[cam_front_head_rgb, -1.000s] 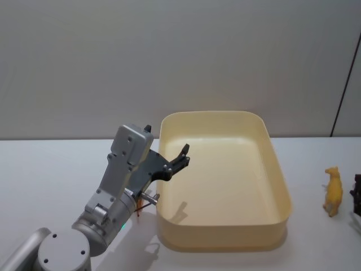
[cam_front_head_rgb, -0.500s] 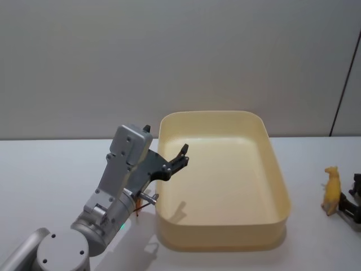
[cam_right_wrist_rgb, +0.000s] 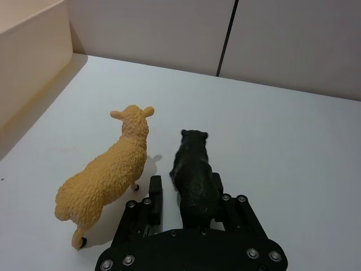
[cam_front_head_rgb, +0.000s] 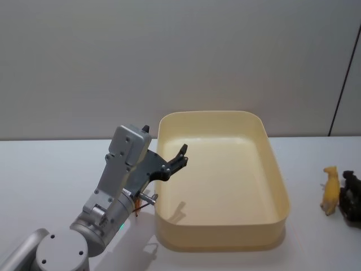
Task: Pick up the toy alternately with two hands and place it into the central storage box.
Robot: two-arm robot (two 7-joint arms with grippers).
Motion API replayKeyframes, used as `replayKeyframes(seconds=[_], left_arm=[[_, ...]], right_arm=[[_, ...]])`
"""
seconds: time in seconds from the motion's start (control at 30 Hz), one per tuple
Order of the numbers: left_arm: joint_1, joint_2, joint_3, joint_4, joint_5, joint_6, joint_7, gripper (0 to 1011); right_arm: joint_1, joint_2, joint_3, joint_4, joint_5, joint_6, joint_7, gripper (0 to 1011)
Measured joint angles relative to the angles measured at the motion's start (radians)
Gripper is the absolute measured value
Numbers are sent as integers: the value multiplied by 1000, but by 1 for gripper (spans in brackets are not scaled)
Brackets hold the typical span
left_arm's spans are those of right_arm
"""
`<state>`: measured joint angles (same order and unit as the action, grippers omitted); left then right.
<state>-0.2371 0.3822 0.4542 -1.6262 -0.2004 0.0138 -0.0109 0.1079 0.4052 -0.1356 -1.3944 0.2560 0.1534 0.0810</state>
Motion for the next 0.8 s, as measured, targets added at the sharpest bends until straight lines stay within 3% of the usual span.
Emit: replayKeyframes(seconds=[0.3, 0.8], left_arm=[[0, 0, 0, 0, 0, 0, 0, 1001], [0, 0, 0, 0, 0, 0, 0, 1001]], right_arm=[[-6, -2, 0, -6, -1, -14, -10, 260], [-27, 0, 17, -70, -14, -99, -97, 250]])
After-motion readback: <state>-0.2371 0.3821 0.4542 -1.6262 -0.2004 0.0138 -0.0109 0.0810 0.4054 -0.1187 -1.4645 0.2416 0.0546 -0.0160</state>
